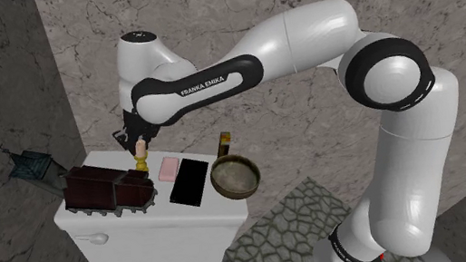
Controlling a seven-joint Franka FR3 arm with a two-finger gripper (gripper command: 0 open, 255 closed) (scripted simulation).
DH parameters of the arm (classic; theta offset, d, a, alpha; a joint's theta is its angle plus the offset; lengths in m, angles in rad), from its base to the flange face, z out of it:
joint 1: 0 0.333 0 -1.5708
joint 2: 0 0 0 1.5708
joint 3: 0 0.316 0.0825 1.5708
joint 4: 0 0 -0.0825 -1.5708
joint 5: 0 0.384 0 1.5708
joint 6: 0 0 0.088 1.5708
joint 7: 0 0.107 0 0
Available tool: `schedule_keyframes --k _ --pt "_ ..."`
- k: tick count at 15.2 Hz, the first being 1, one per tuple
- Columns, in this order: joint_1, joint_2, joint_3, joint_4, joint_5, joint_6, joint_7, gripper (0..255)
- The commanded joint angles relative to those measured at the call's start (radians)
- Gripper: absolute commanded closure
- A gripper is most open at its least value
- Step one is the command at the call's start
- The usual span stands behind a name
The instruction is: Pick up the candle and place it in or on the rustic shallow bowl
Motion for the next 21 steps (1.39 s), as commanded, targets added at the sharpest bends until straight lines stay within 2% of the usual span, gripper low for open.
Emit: schedule_keyframes --k 1,5,21 --pt "0.0 0.0 0.0 0.0 0.0 0.0 0.0 255" --pt "0.0 0.0 0.0 -0.001 0.0 0.001 0.0 255" --pt "-0.007 -0.072 0.017 0.117 0.038 -0.184 -0.028 255"
